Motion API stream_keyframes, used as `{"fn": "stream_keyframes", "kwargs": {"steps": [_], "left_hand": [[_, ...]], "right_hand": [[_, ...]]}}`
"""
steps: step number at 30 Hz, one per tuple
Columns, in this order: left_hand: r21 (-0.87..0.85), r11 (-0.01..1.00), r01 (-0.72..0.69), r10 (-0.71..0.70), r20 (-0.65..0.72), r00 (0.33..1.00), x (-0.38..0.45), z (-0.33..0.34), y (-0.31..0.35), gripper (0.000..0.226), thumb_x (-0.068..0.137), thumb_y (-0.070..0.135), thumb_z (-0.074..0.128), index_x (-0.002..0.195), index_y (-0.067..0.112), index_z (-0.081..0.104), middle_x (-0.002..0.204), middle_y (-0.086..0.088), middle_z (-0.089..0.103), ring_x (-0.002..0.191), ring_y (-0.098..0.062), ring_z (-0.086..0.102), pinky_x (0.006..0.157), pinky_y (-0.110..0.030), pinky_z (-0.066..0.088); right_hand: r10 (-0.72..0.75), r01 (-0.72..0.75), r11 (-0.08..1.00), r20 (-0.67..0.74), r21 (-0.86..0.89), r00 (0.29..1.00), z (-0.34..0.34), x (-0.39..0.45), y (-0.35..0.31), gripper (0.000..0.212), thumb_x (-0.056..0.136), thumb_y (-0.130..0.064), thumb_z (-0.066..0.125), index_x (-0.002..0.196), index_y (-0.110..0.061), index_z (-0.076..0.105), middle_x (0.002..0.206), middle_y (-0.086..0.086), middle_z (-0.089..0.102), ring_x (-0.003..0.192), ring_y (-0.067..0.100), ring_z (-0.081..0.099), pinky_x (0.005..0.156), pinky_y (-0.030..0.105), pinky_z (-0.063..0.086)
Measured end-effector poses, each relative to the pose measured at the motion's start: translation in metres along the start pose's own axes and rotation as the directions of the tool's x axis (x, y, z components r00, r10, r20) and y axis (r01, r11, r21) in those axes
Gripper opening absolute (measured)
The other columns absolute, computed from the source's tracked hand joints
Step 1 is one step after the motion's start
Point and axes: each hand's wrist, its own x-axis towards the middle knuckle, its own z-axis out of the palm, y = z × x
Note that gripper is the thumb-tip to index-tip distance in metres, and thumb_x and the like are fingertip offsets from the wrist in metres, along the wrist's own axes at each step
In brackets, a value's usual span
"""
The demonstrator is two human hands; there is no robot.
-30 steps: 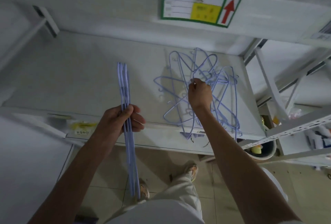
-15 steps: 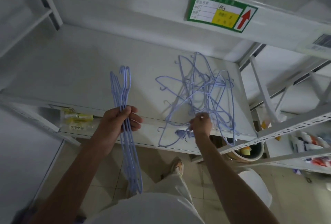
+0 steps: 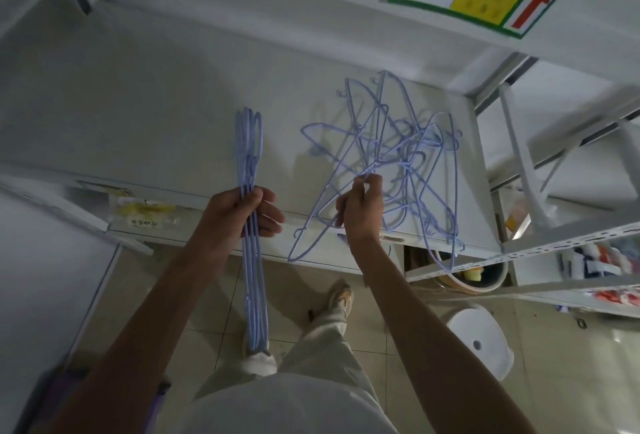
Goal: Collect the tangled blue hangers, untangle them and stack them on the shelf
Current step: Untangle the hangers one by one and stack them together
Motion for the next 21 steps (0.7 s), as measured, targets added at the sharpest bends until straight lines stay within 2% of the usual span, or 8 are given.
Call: {"fn": "stream_keyframes", "kwargs": {"steps": [3, 5, 8, 10, 17, 19, 21], "left_hand": [[0.001, 1.000, -0.017, 0.017, 0.003, 1.000, -0.002, 0.003, 0.004, 0.033, 0.111, 0.013, 0.036, 0.100, 0.003, 0.066, 0.072, -0.006, 0.078, 0.061, -0.018, 0.075, 0.060, -0.030, 0.063], [0.007, 1.000, -0.023, 0.023, 0.011, 1.000, -0.004, 0.004, 0.006, 0.033, 0.111, 0.013, 0.036, 0.100, 0.003, 0.066, 0.072, -0.006, 0.078, 0.061, -0.017, 0.075, 0.061, -0.030, 0.063], [0.016, 1.000, -0.025, 0.025, 0.007, 1.000, -0.010, 0.002, 0.010, 0.033, 0.110, 0.014, 0.038, 0.100, 0.003, 0.067, 0.073, -0.006, 0.078, 0.063, -0.019, 0.075, 0.063, -0.032, 0.064], [0.005, 1.000, -0.024, 0.024, -0.005, 1.000, -0.014, 0.002, 0.012, 0.031, 0.110, 0.015, 0.039, 0.102, 0.002, 0.067, 0.074, -0.006, 0.078, 0.065, -0.020, 0.075, 0.065, -0.033, 0.064], [-0.039, 0.999, -0.015, 0.014, -0.016, 1.000, -0.019, 0.006, 0.022, 0.030, 0.110, 0.013, 0.039, 0.101, 0.001, 0.065, 0.071, -0.006, 0.076, 0.061, -0.018, 0.074, 0.063, -0.031, 0.063], [-0.038, 0.999, -0.006, 0.005, -0.017, 1.000, -0.017, 0.006, 0.023, 0.030, 0.110, 0.013, 0.039, 0.101, 0.000, 0.065, 0.071, -0.006, 0.076, 0.060, -0.018, 0.073, 0.064, -0.032, 0.063], [-0.027, 1.000, 0.008, -0.008, -0.016, 1.000, -0.014, 0.007, 0.023, 0.030, 0.110, 0.012, 0.039, 0.101, 0.000, 0.065, 0.070, -0.005, 0.076, 0.060, -0.018, 0.074, 0.065, -0.033, 0.063]], "right_hand": [[-0.036, 0.035, 0.999, 0.055, 0.015, 0.998, 0.008, 0.011, -0.017, 0.017, 0.112, -0.023, 0.034, 0.107, -0.010, 0.043, 0.061, 0.011, 0.059, 0.039, 0.024, 0.045, 0.037, 0.029, 0.040], [-0.047, 0.039, 0.993, 0.075, 0.108, 0.996, 0.006, 0.021, -0.026, 0.019, 0.112, -0.020, 0.035, 0.102, -0.006, 0.043, 0.061, 0.014, 0.057, 0.037, 0.024, 0.042, 0.037, 0.025, 0.036], [0.021, -0.043, 0.956, 0.079, 0.289, 0.997, -0.001, 0.037, -0.031, 0.019, 0.110, -0.013, 0.036, 0.093, -0.013, 0.046, 0.056, 0.006, 0.056, 0.032, 0.020, 0.040, 0.036, 0.019, 0.030], [0.080, -0.103, 0.944, 0.087, 0.314, 0.993, -0.006, 0.047, -0.027, 0.018, 0.109, -0.012, 0.037, 0.095, -0.014, 0.047, 0.057, 0.004, 0.059, 0.032, 0.020, 0.043, 0.037, 0.019, 0.029], [0.141, -0.142, 0.989, 0.053, 0.028, 0.989, -0.026, 0.043, 0.000, 0.017, 0.112, -0.012, 0.029, 0.105, -0.011, 0.045, 0.063, 0.008, 0.070, 0.034, 0.021, 0.048, 0.039, 0.026, 0.035], [0.089, -0.089, 0.996, 0.037, -0.002, 0.995, -0.026, 0.040, -0.005, 0.021, 0.110, -0.011, 0.028, 0.102, -0.014, 0.047, 0.067, 0.015, 0.067, 0.036, 0.025, 0.048, 0.039, 0.026, 0.037], [-0.023, 0.025, 0.999, 0.055, -0.037, 0.998, -0.024, 0.035, -0.015, 0.021, 0.108, -0.010, 0.028, 0.101, -0.012, 0.048, 0.068, 0.019, 0.064, 0.037, 0.027, 0.049, 0.037, 0.026, 0.039]]}}
